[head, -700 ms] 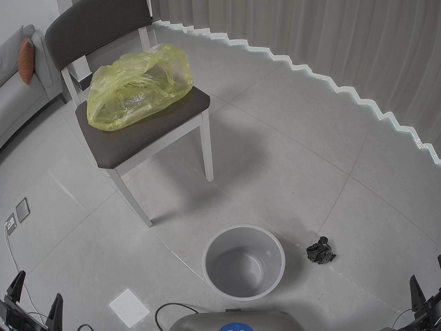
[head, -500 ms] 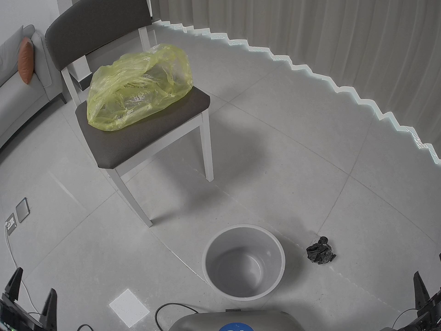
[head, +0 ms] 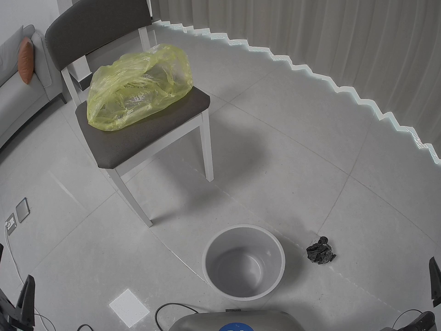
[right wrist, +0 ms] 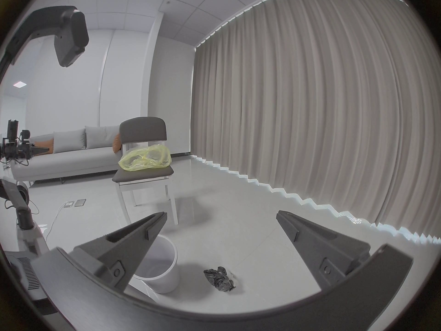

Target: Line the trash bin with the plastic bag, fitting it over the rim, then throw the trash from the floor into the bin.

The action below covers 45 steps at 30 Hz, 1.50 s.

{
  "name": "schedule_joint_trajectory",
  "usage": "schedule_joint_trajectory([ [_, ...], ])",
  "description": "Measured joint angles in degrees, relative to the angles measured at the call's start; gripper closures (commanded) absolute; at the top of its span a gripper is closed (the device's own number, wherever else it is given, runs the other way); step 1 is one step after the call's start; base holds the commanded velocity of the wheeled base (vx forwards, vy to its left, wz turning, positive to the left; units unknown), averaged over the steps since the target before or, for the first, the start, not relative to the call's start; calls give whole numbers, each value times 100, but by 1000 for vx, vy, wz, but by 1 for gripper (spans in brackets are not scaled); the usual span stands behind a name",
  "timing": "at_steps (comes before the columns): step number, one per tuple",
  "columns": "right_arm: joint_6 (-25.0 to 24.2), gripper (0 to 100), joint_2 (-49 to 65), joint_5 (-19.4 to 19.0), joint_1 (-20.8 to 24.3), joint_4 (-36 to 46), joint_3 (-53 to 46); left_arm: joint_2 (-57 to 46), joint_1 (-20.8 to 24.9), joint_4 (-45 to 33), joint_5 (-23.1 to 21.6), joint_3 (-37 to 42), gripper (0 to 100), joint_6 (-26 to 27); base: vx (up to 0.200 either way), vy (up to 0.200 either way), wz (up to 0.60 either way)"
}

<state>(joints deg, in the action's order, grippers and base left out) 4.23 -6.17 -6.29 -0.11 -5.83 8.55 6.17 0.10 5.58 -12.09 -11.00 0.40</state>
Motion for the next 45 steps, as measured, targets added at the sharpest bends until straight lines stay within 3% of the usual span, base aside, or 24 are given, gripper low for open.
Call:
schedule_joint_trajectory([
  [13, 469, 0, -2538, 33, -62, -725, 1477, 1871, -15, -22, -51, -1213, 0, 304, 0, 0, 0],
  [20, 316, 0, -3200, 148, -85, -958, 1592, 3383, -40, 706, 11, -1777, 0, 327, 0, 0, 0],
  [28, 69, 0, -3404, 176, -93, -998, 1675, 4893, -30, 1220, 578, -2488, 0, 343, 0, 0, 0],
  [45, -2, 0, -3534, 128, -68, -996, 1697, 7440, 50, 1187, 1866, -4146, 0, 367, 0, 0, 0],
])
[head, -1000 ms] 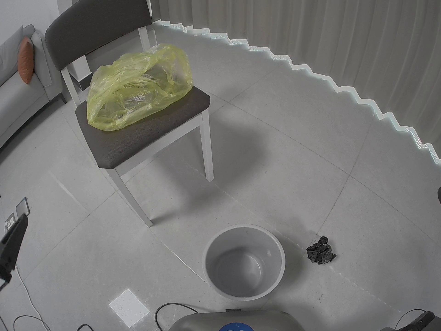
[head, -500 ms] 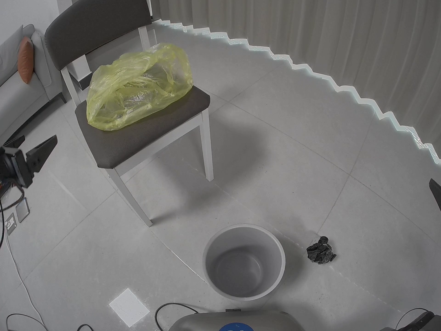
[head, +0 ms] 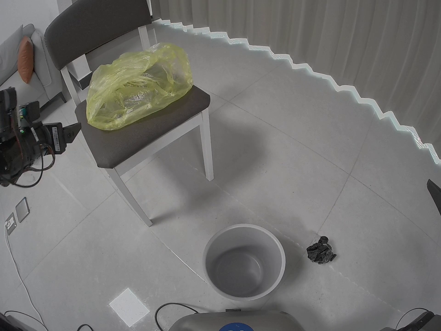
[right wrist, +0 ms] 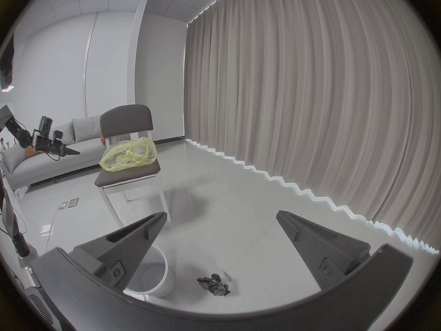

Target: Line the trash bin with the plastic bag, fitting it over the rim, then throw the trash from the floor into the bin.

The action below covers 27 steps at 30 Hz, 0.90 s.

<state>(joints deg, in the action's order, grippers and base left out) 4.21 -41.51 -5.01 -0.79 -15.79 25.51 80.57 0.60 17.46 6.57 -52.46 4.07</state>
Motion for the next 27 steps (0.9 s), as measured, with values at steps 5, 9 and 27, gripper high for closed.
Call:
schedule_joint_trajectory([
  [5, -2, 0, -46, -11, 27, 6, -35, 802, 26, -44, 313, -663, 0, 5, 0, 0, 0],
  [9, 0, 0, -82, -18, 41, 6, -55, 1453, 20, -74, 583, -1286, 0, 13, 0, 0, 0],
  [27, 0, 0, -155, -185, 52, 9, -134, 3139, -111, -263, 889, -3062, 0, 63, 0, 0, 0],
])
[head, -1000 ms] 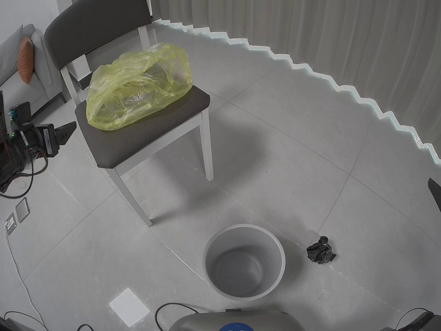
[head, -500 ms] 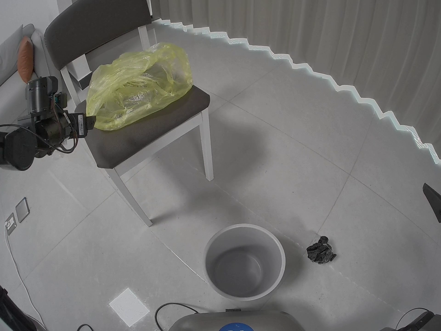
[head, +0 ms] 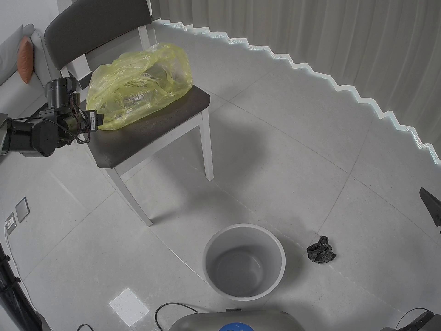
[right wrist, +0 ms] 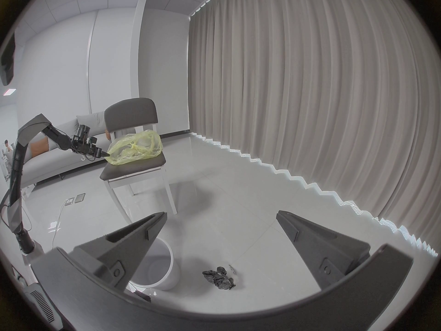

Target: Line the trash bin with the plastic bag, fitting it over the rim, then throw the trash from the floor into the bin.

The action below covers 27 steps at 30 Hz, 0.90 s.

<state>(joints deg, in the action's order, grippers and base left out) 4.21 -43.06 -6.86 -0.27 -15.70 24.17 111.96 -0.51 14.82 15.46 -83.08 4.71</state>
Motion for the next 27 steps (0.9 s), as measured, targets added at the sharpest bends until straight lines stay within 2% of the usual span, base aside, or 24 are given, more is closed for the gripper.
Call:
schedule_joint_trajectory([
  [10, 2, 0, 4, -30, 0, -2, -26, 686, -83, 39, -41, -973, 0, -2, 0, 0, 0],
  [23, 0, 0, 9, -235, 9, -4, -39, 1075, -185, 50, -55, -1265, 0, -4, 0, 0, 0],
  [24, 2, 0, 10, -239, 9, -4, -43, 1092, -185, 50, -57, -1290, 100, -4, 0, 0, 0],
  [27, 0, 0, 15, -246, 9, -6, -43, 1143, -183, 50, -63, -1360, 100, -4, 0, 0, 0],
])
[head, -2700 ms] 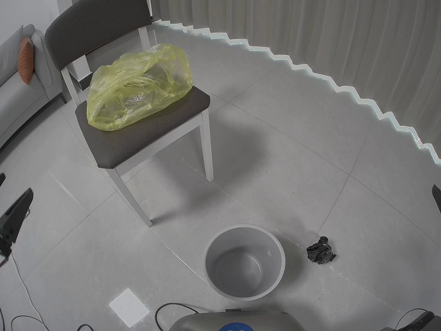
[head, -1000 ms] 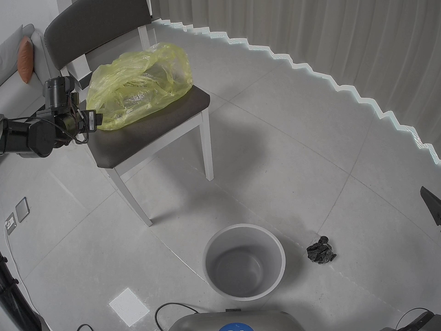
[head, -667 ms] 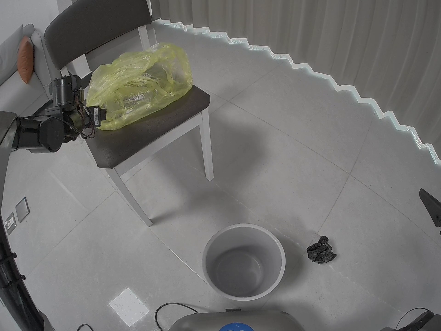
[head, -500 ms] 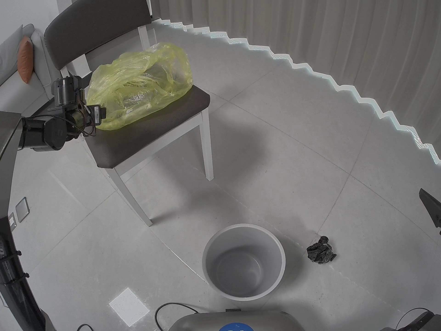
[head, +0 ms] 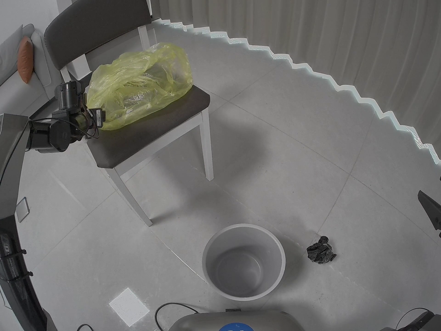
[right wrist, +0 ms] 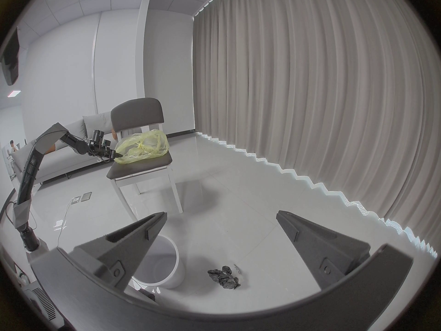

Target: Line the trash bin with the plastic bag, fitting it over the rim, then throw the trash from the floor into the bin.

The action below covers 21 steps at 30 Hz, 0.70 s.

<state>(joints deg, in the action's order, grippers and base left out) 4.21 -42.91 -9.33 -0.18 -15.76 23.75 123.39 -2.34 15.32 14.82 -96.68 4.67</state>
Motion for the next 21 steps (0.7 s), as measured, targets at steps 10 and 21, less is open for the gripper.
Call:
schedule_joint_trajectory([
  [10, 6, 0, -5, -6, 0, 2, -7, 116, -61, -13, 1, -117, 100, 4, 0, 0, 0],
  [21, 26, 0, -11, -11, 0, 0, -40, -71, -116, 0, -5, -4, 100, -21, 0, 0, 0],
])
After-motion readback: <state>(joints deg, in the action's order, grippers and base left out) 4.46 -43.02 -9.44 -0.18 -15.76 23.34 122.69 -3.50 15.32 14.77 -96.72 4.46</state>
